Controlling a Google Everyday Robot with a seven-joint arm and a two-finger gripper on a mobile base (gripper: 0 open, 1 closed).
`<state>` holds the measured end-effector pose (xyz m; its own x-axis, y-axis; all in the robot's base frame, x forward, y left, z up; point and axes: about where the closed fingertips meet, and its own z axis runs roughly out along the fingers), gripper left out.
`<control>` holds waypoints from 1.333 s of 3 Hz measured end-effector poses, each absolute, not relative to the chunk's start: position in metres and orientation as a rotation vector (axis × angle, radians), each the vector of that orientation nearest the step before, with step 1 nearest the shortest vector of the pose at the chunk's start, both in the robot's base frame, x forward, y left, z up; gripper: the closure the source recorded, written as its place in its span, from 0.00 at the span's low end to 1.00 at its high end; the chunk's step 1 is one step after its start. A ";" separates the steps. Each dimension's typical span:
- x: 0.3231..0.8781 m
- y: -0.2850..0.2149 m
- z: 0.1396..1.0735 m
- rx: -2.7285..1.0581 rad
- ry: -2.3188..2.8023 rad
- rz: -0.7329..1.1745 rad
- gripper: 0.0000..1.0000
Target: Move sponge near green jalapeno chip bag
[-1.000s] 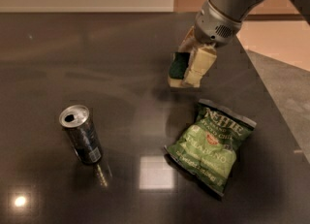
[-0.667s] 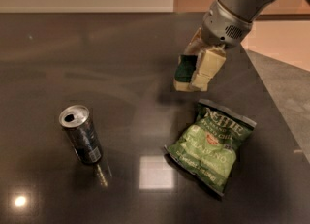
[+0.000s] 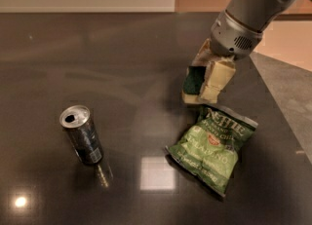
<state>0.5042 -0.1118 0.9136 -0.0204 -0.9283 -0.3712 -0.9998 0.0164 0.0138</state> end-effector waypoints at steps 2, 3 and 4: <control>0.487 -0.123 0.891 -2.033 2.098 0.361 0.15; 0.490 -0.121 0.891 -2.022 2.090 0.351 0.00; 0.490 -0.121 0.891 -2.022 2.090 0.351 0.00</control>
Offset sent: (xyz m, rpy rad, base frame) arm -0.0358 -0.0223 -0.0379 -0.1213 0.0771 0.0016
